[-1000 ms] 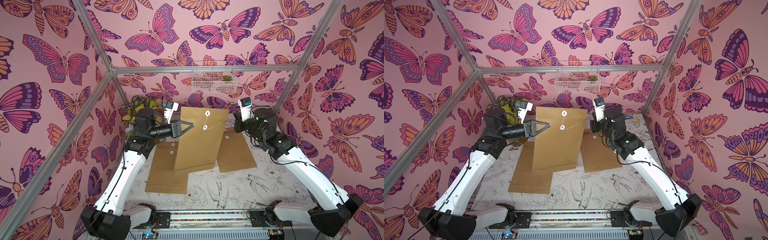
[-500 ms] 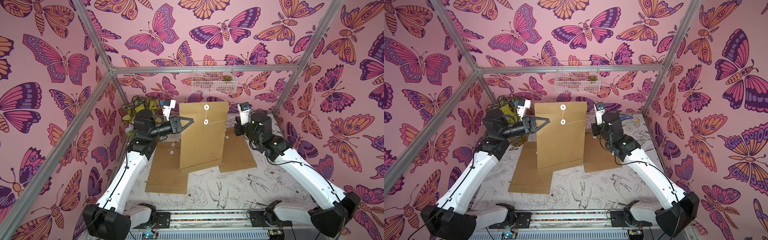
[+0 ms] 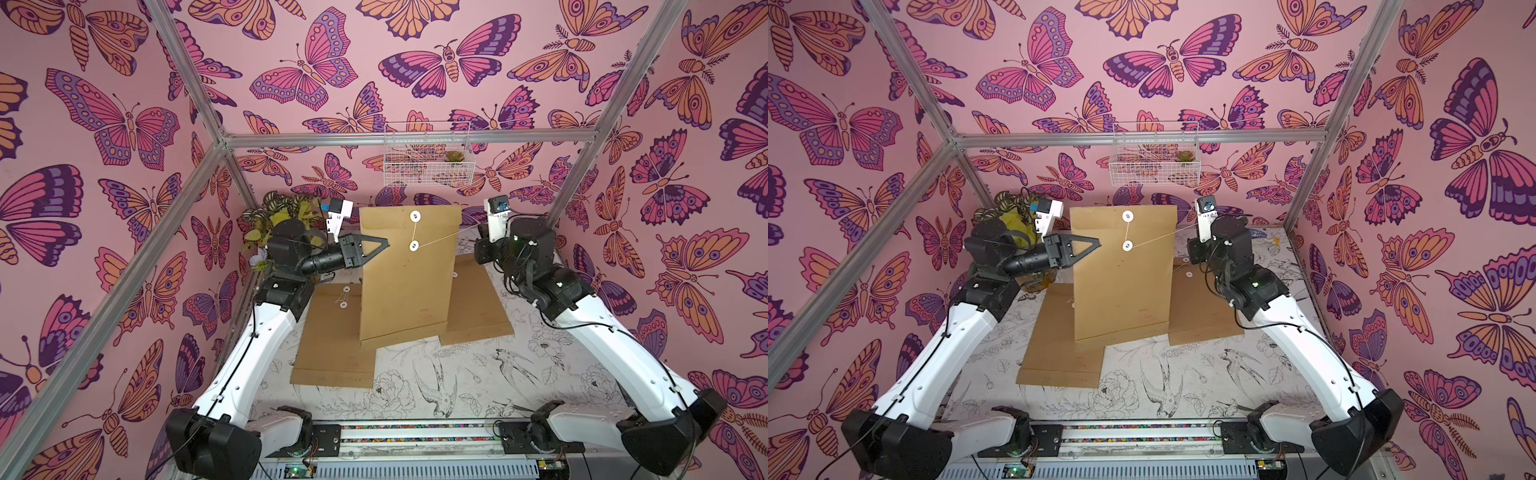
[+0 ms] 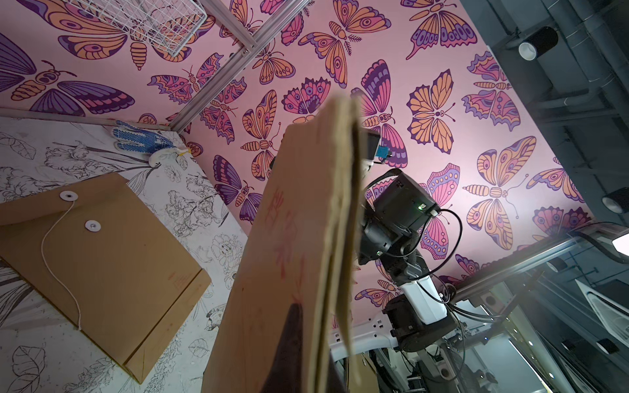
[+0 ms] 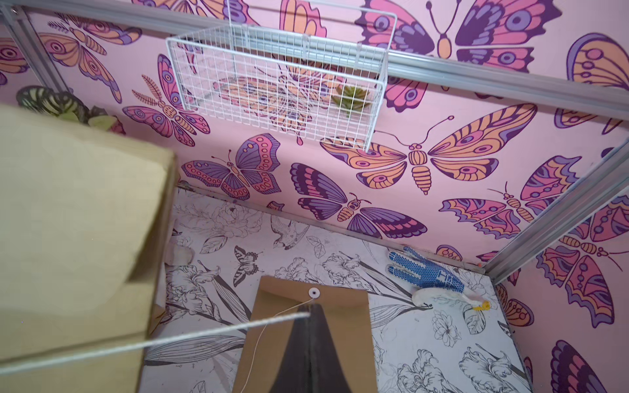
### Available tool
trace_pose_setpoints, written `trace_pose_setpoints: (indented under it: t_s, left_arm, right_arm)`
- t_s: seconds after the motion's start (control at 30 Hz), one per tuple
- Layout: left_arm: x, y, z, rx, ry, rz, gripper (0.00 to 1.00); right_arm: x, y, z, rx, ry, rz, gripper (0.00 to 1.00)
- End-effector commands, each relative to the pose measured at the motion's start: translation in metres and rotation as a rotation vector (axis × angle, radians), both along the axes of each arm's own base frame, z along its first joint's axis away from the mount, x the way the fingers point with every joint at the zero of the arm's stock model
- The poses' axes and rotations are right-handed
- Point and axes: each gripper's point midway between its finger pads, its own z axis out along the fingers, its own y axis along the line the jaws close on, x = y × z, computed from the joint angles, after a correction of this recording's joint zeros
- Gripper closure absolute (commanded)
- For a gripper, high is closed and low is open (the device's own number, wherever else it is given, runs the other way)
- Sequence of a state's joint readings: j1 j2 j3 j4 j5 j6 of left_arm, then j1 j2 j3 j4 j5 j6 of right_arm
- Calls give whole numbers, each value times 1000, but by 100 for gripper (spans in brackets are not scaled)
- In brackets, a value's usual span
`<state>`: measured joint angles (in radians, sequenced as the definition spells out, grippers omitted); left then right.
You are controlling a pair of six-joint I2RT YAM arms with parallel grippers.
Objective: Close the mouth of the file bag
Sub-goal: Close the file bag.
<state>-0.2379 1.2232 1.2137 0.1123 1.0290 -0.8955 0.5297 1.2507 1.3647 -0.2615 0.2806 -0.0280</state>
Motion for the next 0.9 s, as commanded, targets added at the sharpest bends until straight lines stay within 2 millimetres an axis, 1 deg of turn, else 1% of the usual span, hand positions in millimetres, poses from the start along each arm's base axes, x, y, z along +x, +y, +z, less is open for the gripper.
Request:
trace_pose_setpoints:
  t_s: [0.0, 0.13, 0.33, 0.53, 0.7, 0.87]
  left_arm:
    - [-6, -2, -7, 14, -36, -25, 100]
    - [-3, -3, -20, 34, -31, -25, 100]
    - [-7, -6, -37, 56, -27, -45, 100]
    - [-22, -17, -46, 75, -55, -110, 100]
    - [-27, -23, -54, 100, -63, -132, 100]
    - [-30, -31, -57, 122, -73, -156, 100]
  right_arm:
    - [-20, 7, 35, -5, -65, 47, 100]
    - [-25, 11, 49, 17, -73, 69, 100]
    - [-12, 12, 63, 5, -77, 54, 100]
    - [4, 18, 64, -11, -37, 58, 100]
    - [6, 26, 63, -13, -8, 86, 100]
    - [9, 33, 59, -34, 15, 102, 100]
